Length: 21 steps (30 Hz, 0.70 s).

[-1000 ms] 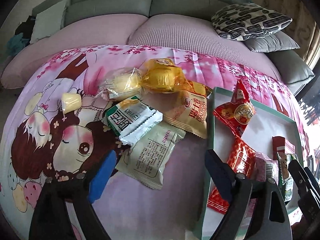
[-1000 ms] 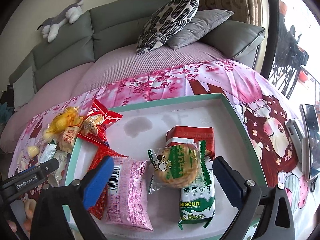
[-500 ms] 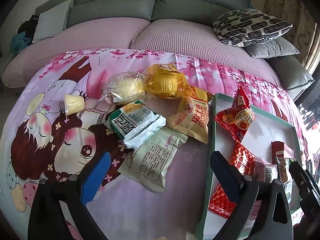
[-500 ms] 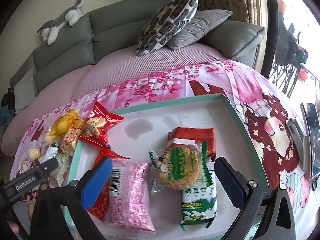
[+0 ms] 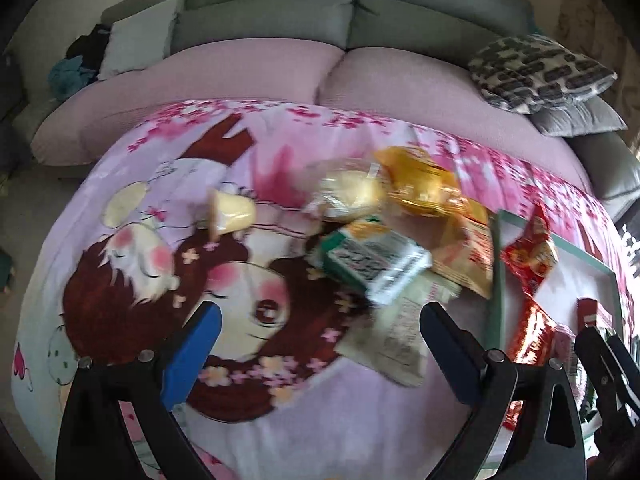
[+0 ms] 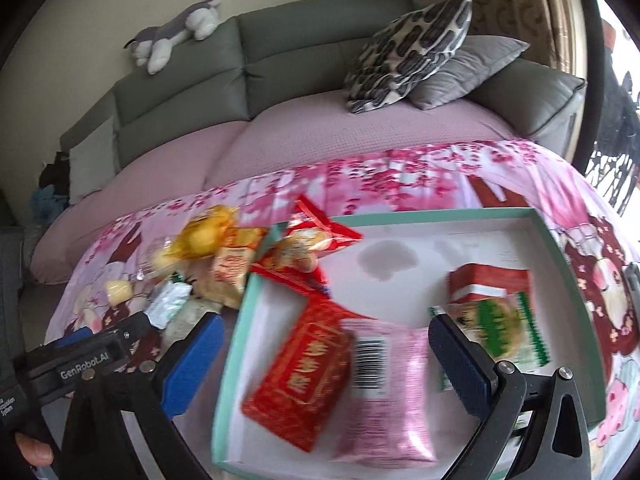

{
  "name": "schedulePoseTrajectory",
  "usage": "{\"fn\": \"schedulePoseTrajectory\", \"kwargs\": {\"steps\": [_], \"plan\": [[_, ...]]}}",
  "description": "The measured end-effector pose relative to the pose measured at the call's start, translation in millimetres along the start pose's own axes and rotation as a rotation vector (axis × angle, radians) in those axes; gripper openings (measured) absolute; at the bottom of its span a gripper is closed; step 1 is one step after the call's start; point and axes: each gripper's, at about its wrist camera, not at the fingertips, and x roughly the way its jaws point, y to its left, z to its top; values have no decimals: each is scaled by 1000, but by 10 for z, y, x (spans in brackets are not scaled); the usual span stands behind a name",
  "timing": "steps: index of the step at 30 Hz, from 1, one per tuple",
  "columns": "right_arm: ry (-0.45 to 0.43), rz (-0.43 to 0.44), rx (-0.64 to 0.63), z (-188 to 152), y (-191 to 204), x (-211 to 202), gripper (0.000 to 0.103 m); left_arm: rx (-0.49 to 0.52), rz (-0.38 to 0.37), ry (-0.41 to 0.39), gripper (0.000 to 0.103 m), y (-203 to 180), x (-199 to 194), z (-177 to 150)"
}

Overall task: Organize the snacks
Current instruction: 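Move both open tools back from the tray to the snack pile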

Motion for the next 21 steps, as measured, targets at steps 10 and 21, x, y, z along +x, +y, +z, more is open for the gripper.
{"fn": "schedulePoseTrajectory", "kwargs": {"steps": [10,21], "plan": [[41,34,-9,-72,363,186,103,-71,10,11,100,388,43,33],[54,79,-83,-149,894,349,103,-168,14,27,99,851,99,61]]}}
